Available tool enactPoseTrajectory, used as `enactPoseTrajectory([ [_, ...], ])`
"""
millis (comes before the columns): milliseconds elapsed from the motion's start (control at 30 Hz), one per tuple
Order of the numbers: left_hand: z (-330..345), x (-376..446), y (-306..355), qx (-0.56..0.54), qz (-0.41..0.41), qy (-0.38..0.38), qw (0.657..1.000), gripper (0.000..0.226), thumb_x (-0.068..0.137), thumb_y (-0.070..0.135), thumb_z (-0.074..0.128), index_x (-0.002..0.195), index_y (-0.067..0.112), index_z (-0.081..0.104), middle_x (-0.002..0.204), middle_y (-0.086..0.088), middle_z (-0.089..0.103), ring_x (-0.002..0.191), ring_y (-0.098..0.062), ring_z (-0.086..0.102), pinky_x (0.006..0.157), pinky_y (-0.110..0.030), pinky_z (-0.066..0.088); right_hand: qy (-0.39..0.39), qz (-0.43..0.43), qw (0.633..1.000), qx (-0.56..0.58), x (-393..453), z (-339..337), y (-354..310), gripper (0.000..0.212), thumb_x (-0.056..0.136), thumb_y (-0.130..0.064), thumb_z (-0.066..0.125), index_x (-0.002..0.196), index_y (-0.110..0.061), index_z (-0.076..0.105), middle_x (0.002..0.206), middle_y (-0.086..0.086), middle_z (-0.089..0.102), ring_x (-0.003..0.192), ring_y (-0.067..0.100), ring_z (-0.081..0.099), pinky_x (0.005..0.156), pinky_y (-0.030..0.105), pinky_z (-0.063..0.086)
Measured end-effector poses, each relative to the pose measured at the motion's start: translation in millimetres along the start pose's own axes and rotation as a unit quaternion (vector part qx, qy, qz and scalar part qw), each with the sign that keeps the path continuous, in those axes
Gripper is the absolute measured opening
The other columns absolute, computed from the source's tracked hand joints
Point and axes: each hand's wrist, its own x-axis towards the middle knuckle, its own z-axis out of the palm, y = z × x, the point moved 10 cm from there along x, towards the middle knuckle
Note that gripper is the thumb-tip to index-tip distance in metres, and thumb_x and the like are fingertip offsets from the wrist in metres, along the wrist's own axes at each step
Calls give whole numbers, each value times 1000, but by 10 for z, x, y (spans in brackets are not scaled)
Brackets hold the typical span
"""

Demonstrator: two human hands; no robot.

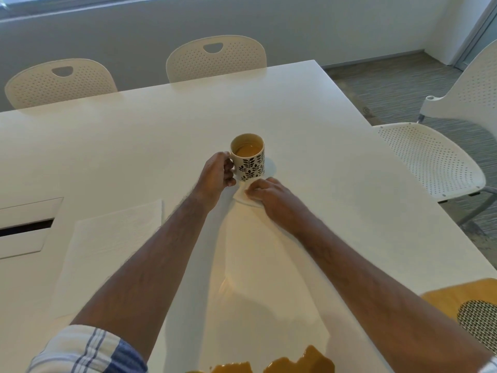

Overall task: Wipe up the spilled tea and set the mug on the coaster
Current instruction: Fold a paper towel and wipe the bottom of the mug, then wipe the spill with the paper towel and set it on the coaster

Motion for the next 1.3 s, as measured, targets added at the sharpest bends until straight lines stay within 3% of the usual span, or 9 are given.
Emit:
enactPoseTrajectory([
  [200, -53, -42, 29, 77, 14, 18, 997, 29, 110, 35, 34, 97, 14, 49, 90, -3, 52, 66, -11, 41, 58, -28, 39, -64, -56, 996, 24, -83, 208, -456, 41, 96, 11, 54, 128, -8, 72, 131, 6, 69, 120, 25, 59, 107, 36, 47],
  [333, -67, -121, 67, 162, 48, 34, 985, 38, 113, 46, 31, 116, 13, 51, 115, -10, 58, 75, -14, 48, 59, -29, 46, -81, -81, 992, 48, -338, 155, -573, 37, 95, 9, 60, 124, -9, 75, 129, 3, 72, 119, 23, 62, 106, 33, 49],
  [400, -117, -180, 86, 187, 64, 58, 979, 36, 113, 46, 34, 126, 16, 48, 131, -13, 53, 95, -20, 54, 74, -38, 55, -88, -80, 991, 54, -484, 123, -570, 36, 95, 7, 61, 123, -11, 76, 128, 1, 72, 117, 21, 62, 105, 32, 49],
  [500, -206, -339, 136, 223, 100, 84, 966, 35, 112, 45, 38, 135, 19, 45, 141, -2, 42, 125, -34, 56, 103, -54, 52, -84, -74, 992, 57, -683, 70, -539, 36, 95, 6, 62, 122, -13, 77, 126, -2, 73, 115, 19, 62, 104, 29, 49],
  [600, -267, -568, 177, 253, 135, 85, 954, 40, 112, 45, 40, 142, 19, 43, 141, 8, 35, 127, -29, 57, 100, -45, 57, -81, -65, 993, 53, -853, 19, -497, 35, 95, 5, 62, 120, -15, 78, 124, -4, 73, 110, 19, 63, 102, 30, 49],
  [767, -359, -1025, 133, 297, 176, 78, 935, 37, 112, 41, 42, 144, 23, 44, 144, 10, 38, 114, 6, 55, 97, -26, 46, -70, -28, 996, 56, -1071, -71, -391, 36, 96, 6, 60, 119, -16, 78, 124, -6, 73, 109, 19, 62, 99, 29, 47],
  [1000, -659, -1663, -9, 281, 128, 109, 945, 39, 111, 45, 43, 146, 30, 51, 150, 12, 49, 139, -14, 46, 117, -38, 38, -51, 4, 997, 51, -1346, -207, -392, 30, 99, -3, 63, 122, -18, 76, 130, -10, 70, 117, 14, 63, 101, 29, 50],
  [1100, -771, -1917, -11, 298, 123, 121, 939, 40, 111, 45, 42, 147, 30, 52, 151, 13, 49, 146, -16, 39, 122, -41, 32, -29, 29, 997, 66, -1496, -285, -374, 32, 98, -5, 65, 127, -19, 71, 128, -13, 63, 110, 7, 65, 95, 21, 51],
  [1300, -864, -2387, 26, 382, 167, 122, 901, 42, 110, 46, 40, 144, 26, 55, 151, 7, 52, 140, -12, 39, 120, -41, 35, 17, 69, 996, 60, -1796, -428, -332, 19, 94, -9, 73, 110, -17, 77, 110, -8, 74, 102, 11, 70, 90, 24, 53],
])
